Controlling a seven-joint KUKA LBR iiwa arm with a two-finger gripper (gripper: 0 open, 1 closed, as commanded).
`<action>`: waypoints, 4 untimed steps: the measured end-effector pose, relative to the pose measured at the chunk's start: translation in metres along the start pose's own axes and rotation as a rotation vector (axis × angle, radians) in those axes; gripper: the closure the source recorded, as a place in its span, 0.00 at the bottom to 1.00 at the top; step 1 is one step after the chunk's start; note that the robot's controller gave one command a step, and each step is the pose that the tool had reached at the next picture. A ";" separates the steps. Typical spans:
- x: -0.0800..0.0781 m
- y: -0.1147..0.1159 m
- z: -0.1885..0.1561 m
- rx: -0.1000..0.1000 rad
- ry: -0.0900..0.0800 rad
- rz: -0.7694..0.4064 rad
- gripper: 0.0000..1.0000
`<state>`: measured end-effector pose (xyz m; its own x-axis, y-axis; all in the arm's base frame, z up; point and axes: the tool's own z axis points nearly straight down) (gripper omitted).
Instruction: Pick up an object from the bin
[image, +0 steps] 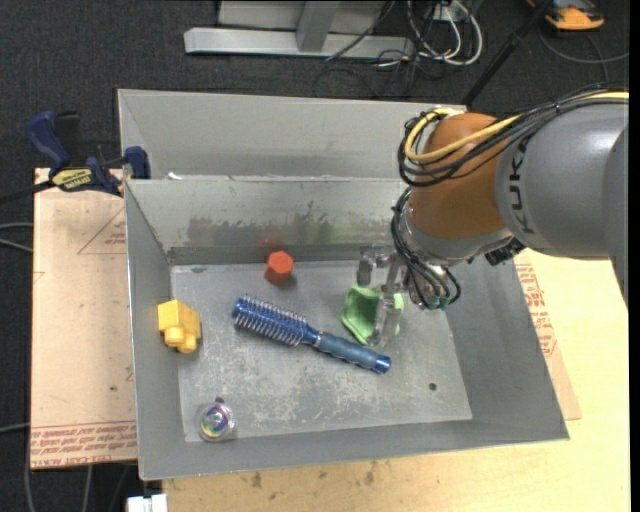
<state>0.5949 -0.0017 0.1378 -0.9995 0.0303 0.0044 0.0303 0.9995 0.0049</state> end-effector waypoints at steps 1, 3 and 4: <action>-0.002 -0.005 -0.003 0.004 -0.006 0.005 1.00; 0.038 -0.012 -0.015 0.005 -0.004 -0.180 0.00; 0.079 0.037 0.071 0.003 0.000 0.317 0.00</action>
Offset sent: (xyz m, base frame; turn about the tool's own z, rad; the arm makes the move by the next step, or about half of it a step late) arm 0.0000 0.0000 0.0000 0.0000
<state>0.5165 0.0375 0.0678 -0.9403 0.3404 0.0054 0.3404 0.9403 0.0003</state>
